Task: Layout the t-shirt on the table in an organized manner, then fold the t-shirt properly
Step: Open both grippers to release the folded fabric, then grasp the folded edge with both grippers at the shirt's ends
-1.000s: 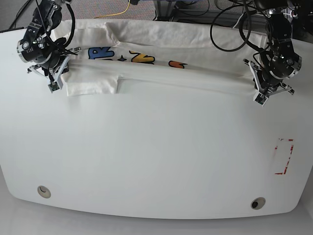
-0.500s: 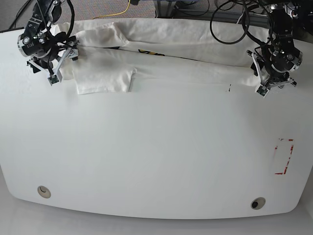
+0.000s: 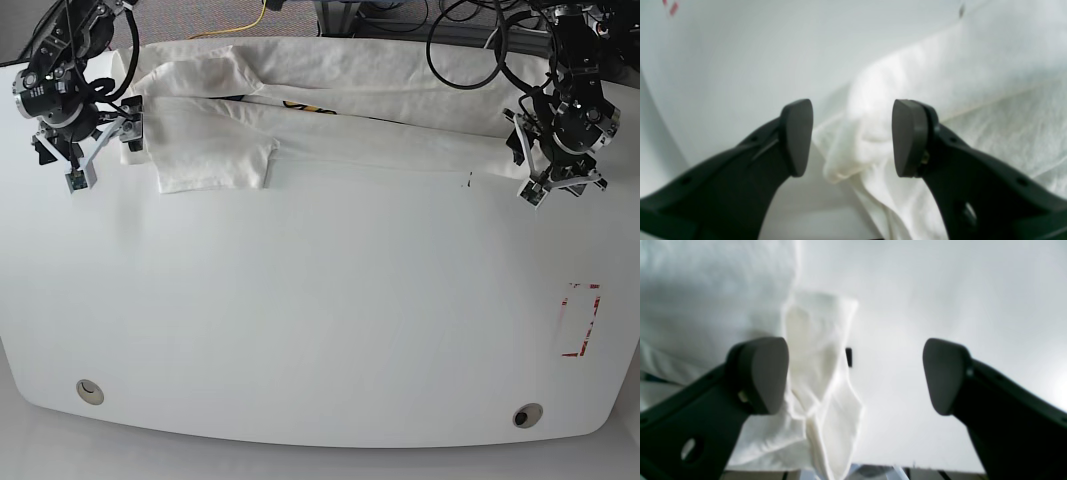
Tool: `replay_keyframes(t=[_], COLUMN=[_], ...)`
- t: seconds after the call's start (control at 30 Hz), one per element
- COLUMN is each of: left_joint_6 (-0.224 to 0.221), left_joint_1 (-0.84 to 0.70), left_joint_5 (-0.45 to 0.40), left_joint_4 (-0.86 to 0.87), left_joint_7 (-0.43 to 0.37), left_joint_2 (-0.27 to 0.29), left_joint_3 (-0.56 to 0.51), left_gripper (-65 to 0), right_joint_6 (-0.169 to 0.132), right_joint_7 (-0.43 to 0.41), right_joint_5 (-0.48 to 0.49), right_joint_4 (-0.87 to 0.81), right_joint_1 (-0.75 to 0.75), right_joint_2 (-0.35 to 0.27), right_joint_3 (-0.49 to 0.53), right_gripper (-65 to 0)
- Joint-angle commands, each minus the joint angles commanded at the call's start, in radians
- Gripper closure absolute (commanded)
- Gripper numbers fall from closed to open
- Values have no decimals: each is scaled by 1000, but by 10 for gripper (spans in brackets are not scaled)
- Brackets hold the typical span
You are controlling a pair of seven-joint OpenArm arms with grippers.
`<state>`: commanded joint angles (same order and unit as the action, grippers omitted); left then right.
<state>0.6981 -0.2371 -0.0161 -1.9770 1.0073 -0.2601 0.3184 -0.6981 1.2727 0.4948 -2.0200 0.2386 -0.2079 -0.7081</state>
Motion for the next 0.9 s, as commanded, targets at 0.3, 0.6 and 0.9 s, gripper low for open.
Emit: replay_keyframes(t=[0.3,0.6,0.9], left_joint_6=[0,0,0], left_joint_1=[-11,-112,-129], left_joint_5=[5,5,5], left_joint_4=[-2,9,64], left_joint_7=[0,-6,-8], left_joint_2=[3,5,5], left_joint_3=[-2,-3,-5], left_gripper=[-344,-292,-176], right_joint_6=[0,0,0], right_joint_7=[-2,-9,-64], right_joint_5=[118,40,21], right_joint_4=[21,107,238], right_joint_1=[28,51,55], right_joint_2=[64,100,63], right_joint_3=[48,49,51], right_gripper=[-582,-170,-149])
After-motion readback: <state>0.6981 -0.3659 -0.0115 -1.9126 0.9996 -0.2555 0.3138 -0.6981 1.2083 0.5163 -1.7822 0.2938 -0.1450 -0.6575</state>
